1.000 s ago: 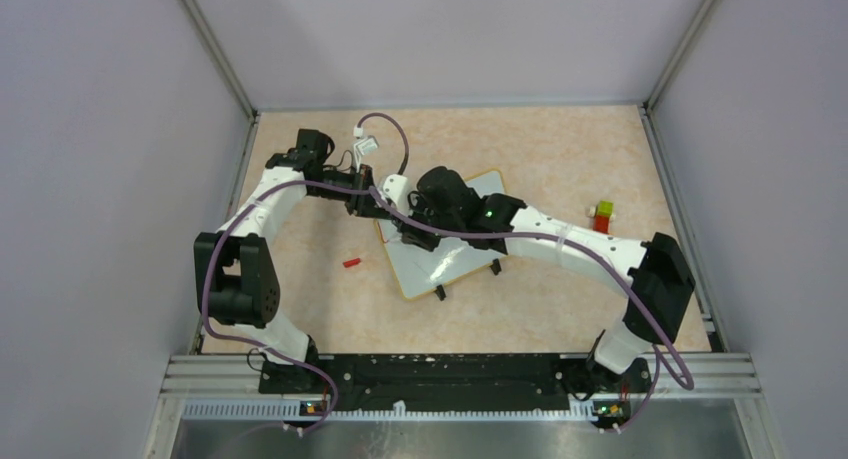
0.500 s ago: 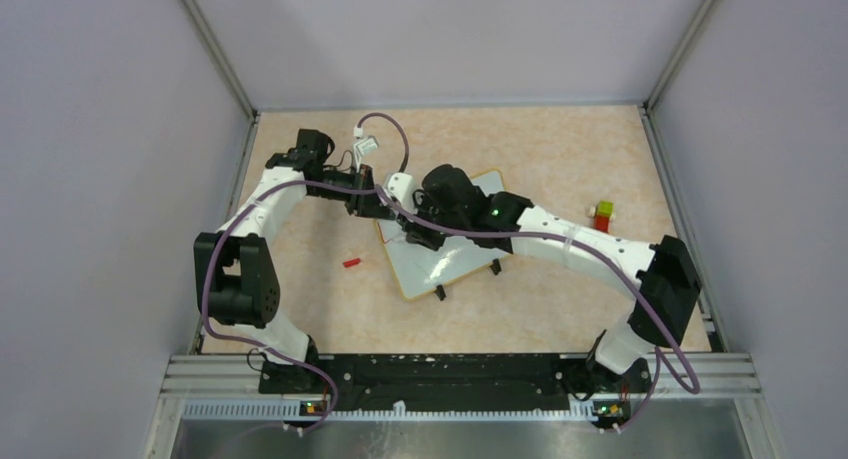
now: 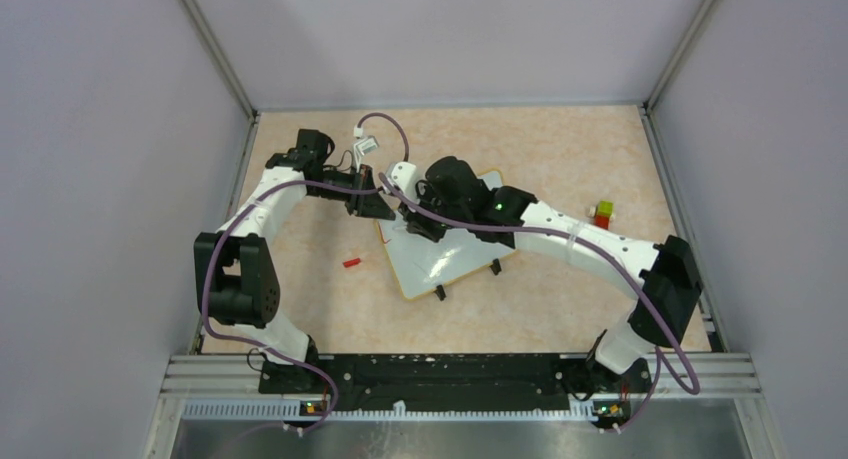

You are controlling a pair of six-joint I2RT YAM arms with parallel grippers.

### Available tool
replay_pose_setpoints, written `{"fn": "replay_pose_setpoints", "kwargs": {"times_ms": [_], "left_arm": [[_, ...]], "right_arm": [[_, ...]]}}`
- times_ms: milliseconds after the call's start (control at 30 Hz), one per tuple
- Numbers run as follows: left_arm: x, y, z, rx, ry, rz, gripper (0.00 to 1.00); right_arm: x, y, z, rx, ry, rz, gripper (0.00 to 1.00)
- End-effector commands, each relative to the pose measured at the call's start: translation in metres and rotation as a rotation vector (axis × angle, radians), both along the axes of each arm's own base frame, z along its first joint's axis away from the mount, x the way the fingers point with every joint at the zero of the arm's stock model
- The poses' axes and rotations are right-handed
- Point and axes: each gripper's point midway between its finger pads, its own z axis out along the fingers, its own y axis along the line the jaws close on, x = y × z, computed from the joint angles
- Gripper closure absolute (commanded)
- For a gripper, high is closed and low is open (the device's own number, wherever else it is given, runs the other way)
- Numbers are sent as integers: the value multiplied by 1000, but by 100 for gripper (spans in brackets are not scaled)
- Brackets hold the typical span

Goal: Write a sentence on the whiteboard

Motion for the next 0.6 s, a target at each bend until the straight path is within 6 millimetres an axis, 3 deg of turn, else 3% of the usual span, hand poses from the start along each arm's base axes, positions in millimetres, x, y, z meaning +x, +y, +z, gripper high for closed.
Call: {"fn": "replay_pose_setpoints", "kwargs": {"times_ms": [0, 233, 567], "left_arm": [[3, -3, 11, -8, -33, -9, 100], [2, -3, 12, -7, -36, -8, 100], [3, -3, 11, -7, -32, -10, 100]], "right_arm": [[15, 11, 30, 77, -51, -39, 100], [18, 17, 27, 81, -48, -36, 100], [3, 19, 8, 35, -29, 6, 100]]}}
